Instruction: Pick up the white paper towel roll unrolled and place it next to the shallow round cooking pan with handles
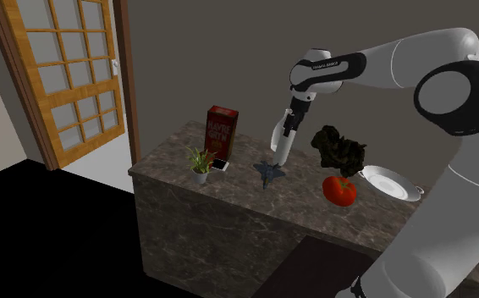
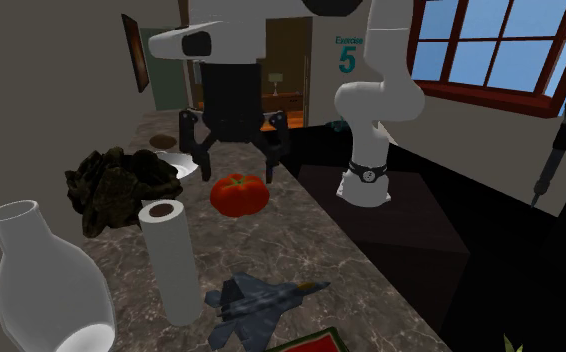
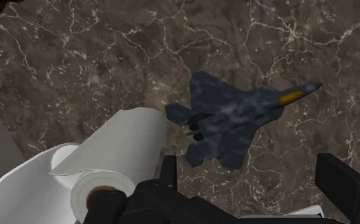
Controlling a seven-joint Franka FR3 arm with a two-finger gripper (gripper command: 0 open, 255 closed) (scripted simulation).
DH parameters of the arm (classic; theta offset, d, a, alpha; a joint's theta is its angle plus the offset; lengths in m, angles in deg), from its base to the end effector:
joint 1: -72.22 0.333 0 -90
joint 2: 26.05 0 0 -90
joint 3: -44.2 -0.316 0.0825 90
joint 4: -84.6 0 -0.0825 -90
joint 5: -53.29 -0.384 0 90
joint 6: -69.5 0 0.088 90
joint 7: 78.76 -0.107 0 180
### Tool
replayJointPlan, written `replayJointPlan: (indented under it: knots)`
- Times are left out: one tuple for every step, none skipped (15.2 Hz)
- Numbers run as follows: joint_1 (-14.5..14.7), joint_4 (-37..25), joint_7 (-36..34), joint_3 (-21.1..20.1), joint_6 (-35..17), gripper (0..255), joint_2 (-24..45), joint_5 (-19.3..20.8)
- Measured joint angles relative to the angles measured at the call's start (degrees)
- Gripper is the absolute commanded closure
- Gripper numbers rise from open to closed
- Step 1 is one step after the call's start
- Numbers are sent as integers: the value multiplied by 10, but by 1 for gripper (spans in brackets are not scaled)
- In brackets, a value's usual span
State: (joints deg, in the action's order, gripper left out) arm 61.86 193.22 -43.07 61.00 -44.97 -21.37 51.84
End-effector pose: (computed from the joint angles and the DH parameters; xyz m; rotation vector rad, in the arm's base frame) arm 0.5211 -0.2616 0.4619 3.1209 0.2186 0.0317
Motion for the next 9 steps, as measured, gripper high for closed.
replayJointPlan:
  knots:
    - [-4, -20, 7, 2, -1, 0, 19, -5]
    - [-9, -43, 15, 5, -1, 0, 40, -12]
    - [-14, -60, 24, 7, -7, 0, 60, -18]
    - [-21, -75, 34, 10, -7, 0, 72, -22]
    - [-27, -99, 42, 11, -7, 0, 93, -29]
    - [-33, -126, 48, 12, -3, 0, 114, -35]
    - [-40, -157, 55, 12, 0, 0, 140, -43]
    - [-47, -190, 60, 11, 7, 0, 164, -50]
    - [-51, -198, 64, 11, 4, 0, 174, -54]
